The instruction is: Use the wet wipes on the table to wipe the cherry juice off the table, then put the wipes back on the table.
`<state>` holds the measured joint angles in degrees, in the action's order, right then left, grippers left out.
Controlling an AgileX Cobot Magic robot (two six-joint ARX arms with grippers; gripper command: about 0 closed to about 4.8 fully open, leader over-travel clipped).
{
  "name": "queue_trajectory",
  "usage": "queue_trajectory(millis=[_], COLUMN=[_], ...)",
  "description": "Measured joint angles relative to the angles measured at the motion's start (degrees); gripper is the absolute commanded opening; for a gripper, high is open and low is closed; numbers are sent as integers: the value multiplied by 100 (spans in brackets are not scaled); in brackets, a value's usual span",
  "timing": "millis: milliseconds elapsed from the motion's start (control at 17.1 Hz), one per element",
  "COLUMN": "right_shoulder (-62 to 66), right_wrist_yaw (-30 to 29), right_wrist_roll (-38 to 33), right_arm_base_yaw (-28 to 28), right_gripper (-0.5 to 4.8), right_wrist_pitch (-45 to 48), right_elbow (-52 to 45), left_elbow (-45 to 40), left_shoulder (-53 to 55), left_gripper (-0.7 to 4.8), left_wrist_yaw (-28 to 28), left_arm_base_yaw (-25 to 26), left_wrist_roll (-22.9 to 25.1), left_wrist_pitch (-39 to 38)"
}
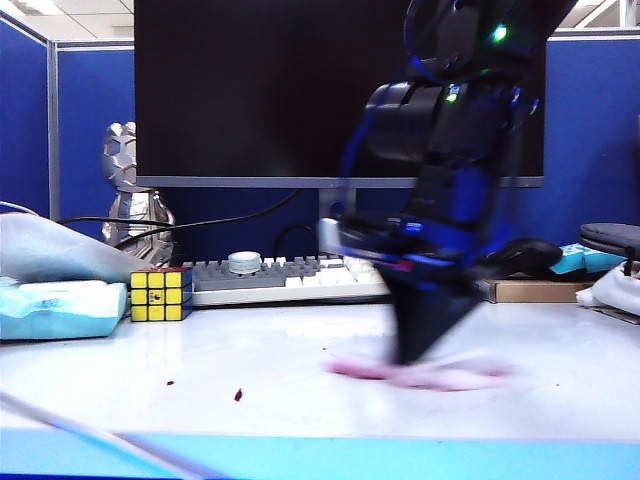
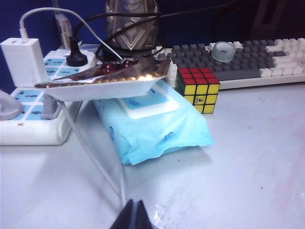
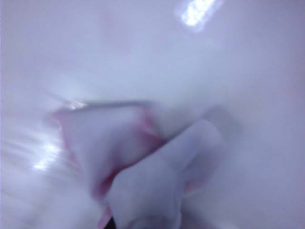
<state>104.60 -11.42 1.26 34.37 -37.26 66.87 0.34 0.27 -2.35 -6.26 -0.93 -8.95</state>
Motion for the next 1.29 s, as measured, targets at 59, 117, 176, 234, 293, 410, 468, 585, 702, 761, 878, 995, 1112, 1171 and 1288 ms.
queue_trajectory(millis=[59, 117, 176, 234, 293, 410, 468, 585, 702, 761, 878, 995, 1112, 1171, 1288], right_shoulder=[44, 68, 83, 85, 70, 37, 24, 2, -11, -22, -24, -22, -17, 7, 79], right_wrist_yaw=[-240, -415, -535, -549, -295, 109, 216, 444, 625, 737, 855, 758, 358, -94, -866], right_wrist_roll=[20, 74, 127, 142, -24, -348, -466, -516, -511, -514, -507, -446, -350, -264, -114], right_arm_base_yaw=[234, 457, 629, 785, 887, 809, 511, -94, -479, -835, -944, -894, -643, -400, 20], right_gripper=[-5, -5, -5, -5, -5, -5, -5, -5, -5, -5, -5, -5, -5, -5, -5], right_wrist_pitch=[146, 157, 103, -2, -96, -341, -575, -933, -1147, -1322, -1410, -1438, -1506, -1624, -1722], right_elbow=[4, 0, -2, -4, 9, 17, 26, 44, 52, 59, 70, 74, 76, 52, -15], left_elbow=[0, 0, 0, 0, 0, 0, 0, 0, 0, 0, 0, 0, 0, 0, 0], left_shoulder=[0, 0, 0, 0, 0, 0, 0, 0, 0, 0, 0, 0, 0, 0, 0], left_gripper=[4, 4, 4, 4, 4, 5, 4, 5, 4, 4, 4, 4, 4, 4, 4], left_wrist_yaw=[2, 2, 0, 0, 0, 0, 0, 0, 0, 0, 0, 0, 0, 0, 0], left_arm_base_yaw=[0, 0, 0, 0, 0, 0, 0, 0, 0, 0, 0, 0, 0, 0, 0], left_wrist_roll=[0, 0, 0, 0, 0, 0, 0, 0, 0, 0, 0, 0, 0, 0, 0], left_wrist_pitch=[0, 0, 0, 0, 0, 0, 0, 0, 0, 0, 0, 0, 0, 0, 0])
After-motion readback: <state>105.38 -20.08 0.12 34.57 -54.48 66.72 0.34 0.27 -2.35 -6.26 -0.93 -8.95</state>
